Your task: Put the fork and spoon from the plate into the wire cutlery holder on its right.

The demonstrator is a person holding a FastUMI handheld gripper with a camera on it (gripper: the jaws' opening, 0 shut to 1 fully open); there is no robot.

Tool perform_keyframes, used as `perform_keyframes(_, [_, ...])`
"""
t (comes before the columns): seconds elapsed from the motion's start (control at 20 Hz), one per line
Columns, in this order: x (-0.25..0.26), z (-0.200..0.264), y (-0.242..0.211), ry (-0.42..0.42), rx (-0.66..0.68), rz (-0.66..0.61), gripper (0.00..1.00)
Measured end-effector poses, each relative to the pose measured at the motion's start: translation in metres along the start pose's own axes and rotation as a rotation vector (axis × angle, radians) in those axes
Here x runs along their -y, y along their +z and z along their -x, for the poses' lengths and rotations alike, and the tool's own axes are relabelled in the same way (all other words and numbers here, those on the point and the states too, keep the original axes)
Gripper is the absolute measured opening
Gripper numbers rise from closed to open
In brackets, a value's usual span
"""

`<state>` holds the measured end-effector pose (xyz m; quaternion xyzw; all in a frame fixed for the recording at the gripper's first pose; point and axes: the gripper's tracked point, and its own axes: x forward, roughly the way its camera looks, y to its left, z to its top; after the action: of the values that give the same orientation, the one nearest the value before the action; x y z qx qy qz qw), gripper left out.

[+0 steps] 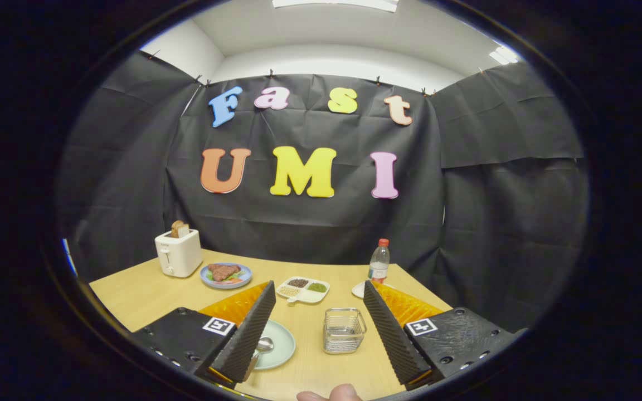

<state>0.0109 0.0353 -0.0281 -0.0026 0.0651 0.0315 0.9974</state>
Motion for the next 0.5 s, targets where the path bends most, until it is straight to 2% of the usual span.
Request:
perform_keyframes(0.35, [-0.037,-0.029,-0.042,0.058,-0.194,0.029,0.96])
perform_keyframes(0.5, [-0.057,-0.041,-0.070,0.099,-0.323,0.001,0.96])
